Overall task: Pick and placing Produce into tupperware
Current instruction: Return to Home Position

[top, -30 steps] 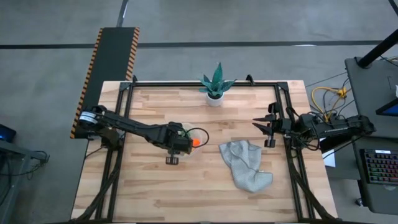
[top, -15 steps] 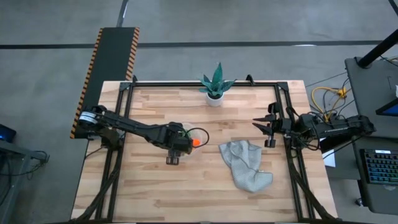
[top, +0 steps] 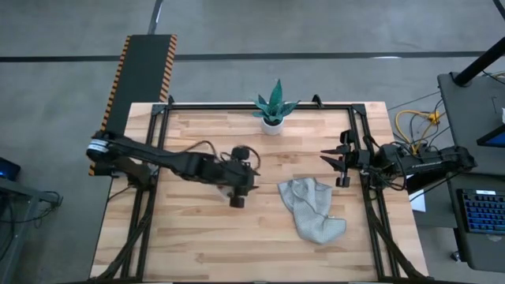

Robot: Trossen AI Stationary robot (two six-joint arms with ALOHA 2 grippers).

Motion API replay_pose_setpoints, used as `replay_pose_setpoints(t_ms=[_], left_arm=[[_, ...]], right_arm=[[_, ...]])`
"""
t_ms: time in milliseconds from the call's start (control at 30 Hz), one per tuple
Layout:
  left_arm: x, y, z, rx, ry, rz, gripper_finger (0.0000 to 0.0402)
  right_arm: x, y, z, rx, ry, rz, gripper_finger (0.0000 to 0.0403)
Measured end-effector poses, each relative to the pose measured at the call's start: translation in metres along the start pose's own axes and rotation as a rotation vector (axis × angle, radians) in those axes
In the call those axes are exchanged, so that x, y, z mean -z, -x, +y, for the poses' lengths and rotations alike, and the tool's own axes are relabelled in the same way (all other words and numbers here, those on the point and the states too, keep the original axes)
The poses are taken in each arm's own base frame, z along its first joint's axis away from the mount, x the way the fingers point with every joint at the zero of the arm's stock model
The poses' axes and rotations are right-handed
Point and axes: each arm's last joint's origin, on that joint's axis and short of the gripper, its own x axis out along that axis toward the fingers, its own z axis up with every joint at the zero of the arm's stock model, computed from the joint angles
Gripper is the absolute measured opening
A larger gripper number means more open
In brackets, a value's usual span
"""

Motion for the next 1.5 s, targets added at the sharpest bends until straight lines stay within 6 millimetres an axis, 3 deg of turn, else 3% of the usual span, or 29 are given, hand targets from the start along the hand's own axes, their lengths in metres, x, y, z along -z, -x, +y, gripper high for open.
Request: replay_pose_setpoints(t_ms=[200, 333, 400, 567, 767, 900, 1167, 1500], left_arm=[[-0.035, 0.063, 0.016, 0.065, -0.059, -0.363, 0.0099], [-0.033, 0.105, 0.023, 0.130, -0.068, -0.474, 0.0033], [-0.025, 0.124, 0.025, 0.142, -0.071, -0.482, 0.0009], [-0.003, 0.170, 0.030, 0.117, -0.053, -0.500, 0.0001], [0.048, 0.208, 0.032, -0.005, -0.025, -0.533, 0.0000], [0.089, 0.206, 0.029, -0.038, -0.012, -0.556, 0.0000], [0.161, 0.193, 0.020, -0.092, 0.011, -0.769, 0.0000], [0.205, 0.167, 0.011, -0.183, 0.060, -0.733, 0.0000]], right_arm=[[-0.002, 0.000, 0.000, 0.003, -0.003, -0.018, 0.0061], [-0.002, 0.000, -0.001, 0.004, -0.003, -0.023, 0.0061], [-0.003, 0.000, -0.001, 0.004, 0.002, -0.024, 0.0061], [-0.008, -0.001, -0.002, 0.006, -0.006, -0.033, 0.0061], [-0.008, -0.001, -0.002, 0.006, 0.003, -0.030, 0.0061], [-0.008, -0.001, -0.002, 0.007, 0.012, -0.032, 0.0061], [-0.018, -0.003, -0.005, 0.016, 0.049, -0.056, 0.0061], [-0.026, -0.005, -0.007, 0.017, 0.069, -0.056, 0.0061]])
